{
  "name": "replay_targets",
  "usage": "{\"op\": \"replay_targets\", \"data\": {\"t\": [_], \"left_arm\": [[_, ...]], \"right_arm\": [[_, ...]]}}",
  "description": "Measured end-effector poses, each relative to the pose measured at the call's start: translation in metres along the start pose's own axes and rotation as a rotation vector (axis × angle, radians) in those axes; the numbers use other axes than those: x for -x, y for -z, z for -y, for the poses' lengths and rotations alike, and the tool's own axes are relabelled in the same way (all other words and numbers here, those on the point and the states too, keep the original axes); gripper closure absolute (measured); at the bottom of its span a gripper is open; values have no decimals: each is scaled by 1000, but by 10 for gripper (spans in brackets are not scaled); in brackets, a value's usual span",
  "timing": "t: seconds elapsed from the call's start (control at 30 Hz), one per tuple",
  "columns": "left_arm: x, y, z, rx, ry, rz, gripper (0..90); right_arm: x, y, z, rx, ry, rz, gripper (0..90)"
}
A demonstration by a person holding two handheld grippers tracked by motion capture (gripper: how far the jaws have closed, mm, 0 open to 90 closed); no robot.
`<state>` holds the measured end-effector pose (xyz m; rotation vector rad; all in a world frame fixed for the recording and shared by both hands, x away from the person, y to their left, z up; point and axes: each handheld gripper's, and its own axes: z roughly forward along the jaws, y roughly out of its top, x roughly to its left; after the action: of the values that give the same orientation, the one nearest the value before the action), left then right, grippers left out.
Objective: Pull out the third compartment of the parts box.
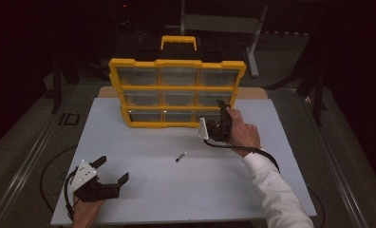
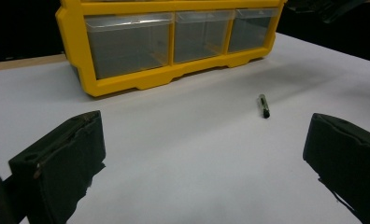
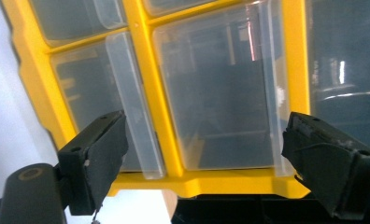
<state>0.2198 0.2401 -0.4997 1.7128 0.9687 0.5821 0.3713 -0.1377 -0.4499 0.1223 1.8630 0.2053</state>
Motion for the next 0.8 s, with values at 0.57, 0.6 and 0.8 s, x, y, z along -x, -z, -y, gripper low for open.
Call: {"op": "replay_targets", "data": {"t": [0.57,0.6,0.8], "left_arm": [[1,-1,0,-7,-4,2,0],[1,-1,0,-7,-4,2,0],[1,-1,0,-6,-4,3,0]], "right_arm": [[18,-1,-3,9,44,79,179],[19,-1,-3,10,48,81,180],[24,-1,-3,4,60,103,200]]}}
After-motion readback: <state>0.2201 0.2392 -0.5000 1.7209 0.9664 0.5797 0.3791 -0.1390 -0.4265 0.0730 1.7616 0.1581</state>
